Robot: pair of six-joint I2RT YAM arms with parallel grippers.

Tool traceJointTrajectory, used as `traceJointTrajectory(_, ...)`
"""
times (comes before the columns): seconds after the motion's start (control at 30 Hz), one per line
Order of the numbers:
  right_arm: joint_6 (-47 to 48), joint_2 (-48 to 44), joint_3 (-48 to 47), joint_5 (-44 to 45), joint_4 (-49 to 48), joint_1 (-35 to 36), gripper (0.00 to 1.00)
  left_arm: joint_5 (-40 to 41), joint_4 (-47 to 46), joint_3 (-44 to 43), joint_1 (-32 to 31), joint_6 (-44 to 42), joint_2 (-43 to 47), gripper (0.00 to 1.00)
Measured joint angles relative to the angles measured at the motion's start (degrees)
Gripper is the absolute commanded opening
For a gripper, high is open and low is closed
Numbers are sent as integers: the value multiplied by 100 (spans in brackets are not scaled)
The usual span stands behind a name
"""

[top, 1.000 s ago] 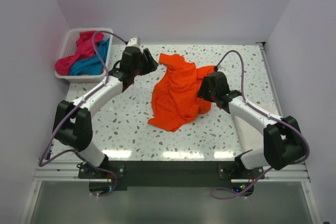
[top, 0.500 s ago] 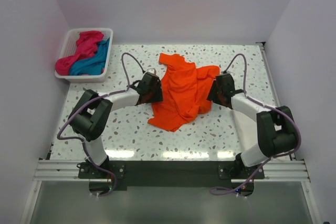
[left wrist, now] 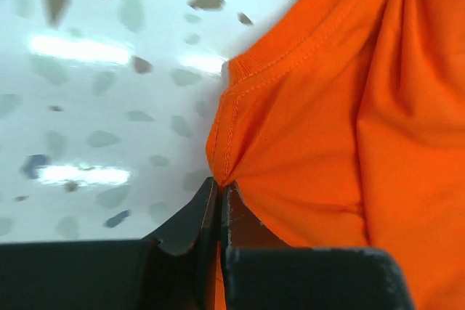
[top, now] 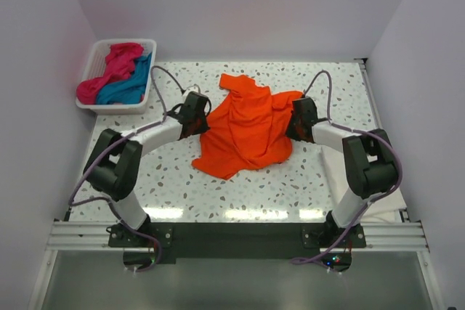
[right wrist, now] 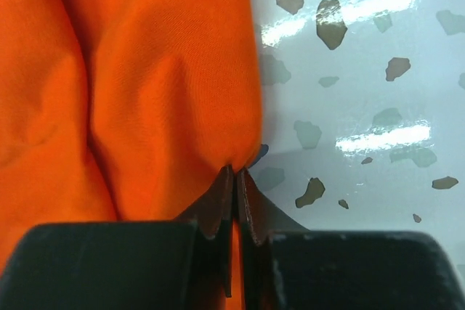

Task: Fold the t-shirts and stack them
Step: Flatten the tshirt out

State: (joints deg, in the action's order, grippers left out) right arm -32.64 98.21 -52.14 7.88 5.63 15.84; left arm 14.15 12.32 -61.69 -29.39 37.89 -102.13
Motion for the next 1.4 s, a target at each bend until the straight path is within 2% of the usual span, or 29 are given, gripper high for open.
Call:
traceJointTrajectory(0.2,98,-361,-4,39,470,-4,0,142,219,319,763,48,1729,0)
traceJointTrajectory(0.47,544,-2459,-192,573,1506,-4,0,326,634,610,870,48,3812,0)
traceJointTrajectory(0.63,809,-3427,-656,866,2184,-4,0,293,927,584,868,48,4507,0)
traceJointTrajectory(0.77,1010,-3635,-1226,944,2564,-2,0,254,1117,378,868,50,4734,0)
traceJointTrajectory(0.93,1263,-3327,-1932,940,2771,-4,0,267,1143,-199,872,48,4583,0)
traceJointTrajectory(1.1,1521,-2378,-2660,909,2686,-46,0,280,791,-1117,960,0,3617,0)
traceJointTrajectory(1.2,1631,-1427,-3580,796,2745,-144,0,166,457,-1906,1078,-127,2715,0)
traceJointTrajectory(1.4,1829,-70,-6024,704,3082,-323,0,-258,393,-4520,1445,-428,988,0)
